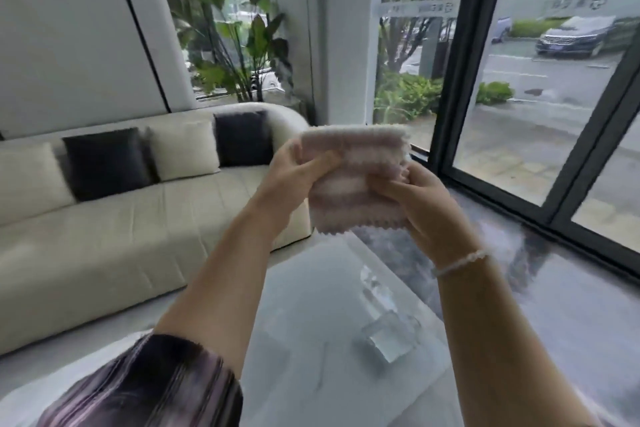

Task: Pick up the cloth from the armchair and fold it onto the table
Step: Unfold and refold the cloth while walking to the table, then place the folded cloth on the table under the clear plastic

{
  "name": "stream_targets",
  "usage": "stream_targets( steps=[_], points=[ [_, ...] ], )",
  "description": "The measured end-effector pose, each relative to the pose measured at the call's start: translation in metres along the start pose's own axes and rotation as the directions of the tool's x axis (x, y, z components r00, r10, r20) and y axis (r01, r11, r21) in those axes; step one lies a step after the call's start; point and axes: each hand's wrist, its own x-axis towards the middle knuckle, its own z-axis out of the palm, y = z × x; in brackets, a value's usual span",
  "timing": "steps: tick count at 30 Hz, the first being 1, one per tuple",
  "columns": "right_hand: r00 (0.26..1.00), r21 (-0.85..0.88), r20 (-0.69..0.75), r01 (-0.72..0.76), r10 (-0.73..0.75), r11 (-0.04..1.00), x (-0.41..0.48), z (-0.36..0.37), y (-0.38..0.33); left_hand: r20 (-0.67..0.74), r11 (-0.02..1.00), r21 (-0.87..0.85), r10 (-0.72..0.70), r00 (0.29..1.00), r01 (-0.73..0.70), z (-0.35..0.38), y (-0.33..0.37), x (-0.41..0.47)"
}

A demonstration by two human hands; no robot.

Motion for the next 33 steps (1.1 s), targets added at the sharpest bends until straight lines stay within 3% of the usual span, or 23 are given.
stream_targets(
  steps=[5, 10, 16, 19, 25, 33],
  points=[
    [0.978, 0.042, 0.19, -0.1, 0.091, 0.994, 0.031, 0.055, 0.032, -0.184, 0.982, 0.114, -0.127, 0.975, 0.149, -0.064, -0.025, -0.016],
    [0.911, 0.016, 0.369, -0.201, 0.181, 0.979, 0.056, 0.094, 0.068, -0.452, 0.958, 0.173, -0.128, 0.883, 0.228, -0.098, -0.052, -0.033],
    [0.792, -0.011, 0.535, -0.342, 0.295, 0.94, 0.075, 0.122, 0.127, -0.604, 0.933, -0.004, -0.288, 0.743, 0.359, -0.111, -0.1, -0.069],
    [0.701, -0.073, 0.604, -0.425, 0.379, 0.902, 0.074, 0.138, 0.168, -0.694, 0.906, -0.067, -0.343, 0.633, 0.417, -0.117, -0.138, -0.094],
    [0.559, -0.257, 0.636, -0.497, 0.532, 0.829, 0.067, 0.158, 0.265, -0.794, 0.845, -0.142, -0.408, 0.451, 0.515, -0.131, -0.229, -0.126],
    [0.364, -0.516, 0.574, -0.535, 0.734, 0.669, 0.039, 0.124, 0.402, -0.748, 0.727, -0.404, -0.612, 0.257, 0.555, -0.095, -0.377, -0.181]
  ],
)
